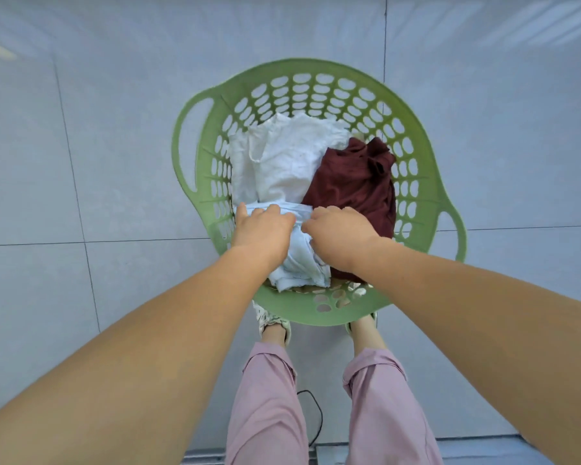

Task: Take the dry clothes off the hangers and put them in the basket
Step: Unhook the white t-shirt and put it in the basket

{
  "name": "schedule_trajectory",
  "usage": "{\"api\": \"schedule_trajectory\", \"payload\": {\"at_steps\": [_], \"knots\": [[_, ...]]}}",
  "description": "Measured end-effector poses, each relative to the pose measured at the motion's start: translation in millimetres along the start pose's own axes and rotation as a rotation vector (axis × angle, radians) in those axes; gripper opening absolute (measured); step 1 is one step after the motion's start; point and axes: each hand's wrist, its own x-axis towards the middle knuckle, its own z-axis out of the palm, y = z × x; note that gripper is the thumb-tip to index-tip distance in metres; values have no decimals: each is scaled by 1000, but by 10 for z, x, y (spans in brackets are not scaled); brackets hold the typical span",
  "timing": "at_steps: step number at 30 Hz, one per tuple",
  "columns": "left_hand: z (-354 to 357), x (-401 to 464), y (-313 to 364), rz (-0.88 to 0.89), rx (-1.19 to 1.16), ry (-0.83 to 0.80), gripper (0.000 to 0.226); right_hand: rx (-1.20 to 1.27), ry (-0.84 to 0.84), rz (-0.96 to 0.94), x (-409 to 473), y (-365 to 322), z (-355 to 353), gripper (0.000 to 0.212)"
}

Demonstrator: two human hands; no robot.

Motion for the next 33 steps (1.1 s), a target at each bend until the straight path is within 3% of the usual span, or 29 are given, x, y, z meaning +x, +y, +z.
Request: {"api": "schedule_trajectory", "payload": {"at_steps": [13, 22, 28, 33], "knots": [[-2240, -1947, 43, 65, -391, 425, 29, 405, 531, 301, -2141, -314, -2156, 28], [-3744, -3448, 126, 234, -389, 838, 27, 364, 944, 255, -3639, -724, -3430, 25], [-4513, -4412, 380, 362, -290, 1275, 29, 286, 1288, 103, -4585, -876, -4255, 24], [-4909, -4840, 558, 387, -215, 1576, 36, 135, 1460, 52, -5059, -927, -4685, 36]]}}
